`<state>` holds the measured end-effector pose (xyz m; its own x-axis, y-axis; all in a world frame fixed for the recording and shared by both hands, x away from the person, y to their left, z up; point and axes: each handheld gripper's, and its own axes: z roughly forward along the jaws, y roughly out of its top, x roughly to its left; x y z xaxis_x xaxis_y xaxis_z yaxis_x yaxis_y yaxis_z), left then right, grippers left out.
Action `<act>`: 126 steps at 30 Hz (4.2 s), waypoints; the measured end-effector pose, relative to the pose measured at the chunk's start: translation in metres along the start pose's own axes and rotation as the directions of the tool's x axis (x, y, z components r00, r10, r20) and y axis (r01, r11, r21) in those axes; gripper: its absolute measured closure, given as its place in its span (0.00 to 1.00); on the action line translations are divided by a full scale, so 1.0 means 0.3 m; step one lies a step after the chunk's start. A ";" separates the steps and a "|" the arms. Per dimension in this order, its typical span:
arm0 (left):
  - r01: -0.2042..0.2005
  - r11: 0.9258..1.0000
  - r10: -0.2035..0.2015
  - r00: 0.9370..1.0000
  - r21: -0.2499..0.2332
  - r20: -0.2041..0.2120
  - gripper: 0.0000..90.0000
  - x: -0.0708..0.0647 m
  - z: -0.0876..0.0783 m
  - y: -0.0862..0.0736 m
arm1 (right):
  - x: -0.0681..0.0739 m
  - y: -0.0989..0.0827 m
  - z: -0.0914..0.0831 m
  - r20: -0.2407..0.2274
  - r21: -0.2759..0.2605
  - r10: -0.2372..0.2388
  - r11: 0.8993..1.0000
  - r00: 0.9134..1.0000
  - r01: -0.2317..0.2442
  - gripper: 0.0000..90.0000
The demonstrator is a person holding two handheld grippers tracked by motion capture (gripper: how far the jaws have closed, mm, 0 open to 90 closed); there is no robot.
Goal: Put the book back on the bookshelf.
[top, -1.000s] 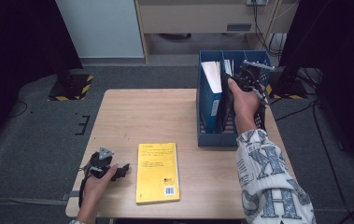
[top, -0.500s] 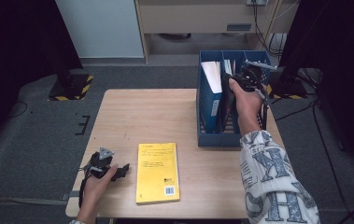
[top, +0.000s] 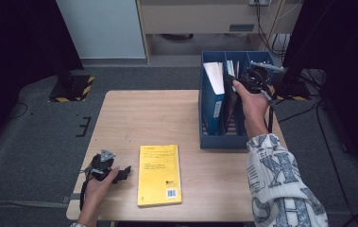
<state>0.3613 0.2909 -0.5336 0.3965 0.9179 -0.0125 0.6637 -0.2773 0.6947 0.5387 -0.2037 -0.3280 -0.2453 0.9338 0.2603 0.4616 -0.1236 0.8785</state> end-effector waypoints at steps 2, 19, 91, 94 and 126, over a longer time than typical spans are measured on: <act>-0.001 1.000 0.001 1.000 0.000 0.000 0.05 0.000 0.000 0.000 | 0.000 0.001 -0.010 0.000 -0.003 -0.007 1.000 1.000 0.007 0.40; -0.013 1.000 0.014 1.000 0.007 -0.009 0.04 -0.008 0.004 0.001 | 0.006 -0.129 -0.194 -0.096 -0.035 -0.084 0.996 0.992 0.081 0.27; -0.062 0.997 0.068 0.983 -0.041 0.171 0.17 -0.179 -0.043 0.052 | 0.437 -0.840 -0.083 -0.528 0.282 -0.233 0.859 0.817 0.427 0.23; -0.067 0.997 0.071 0.982 -0.026 0.173 0.27 -0.191 -0.036 0.051 | 0.449 -0.857 -0.080 -0.544 0.288 -0.229 0.853 0.807 0.436 0.29; -0.076 0.997 0.078 0.959 -0.018 0.272 0.48 -0.165 0.050 0.119 | 0.472 -0.937 -0.059 -0.532 0.339 -0.215 0.832 0.819 0.439 0.25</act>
<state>0.3748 0.2312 -0.5190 0.6049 0.7814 -0.1535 0.6201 -0.3412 0.7064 0.3591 -0.0425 -0.5308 -0.7535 0.6131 0.2374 0.5657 0.4206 0.7093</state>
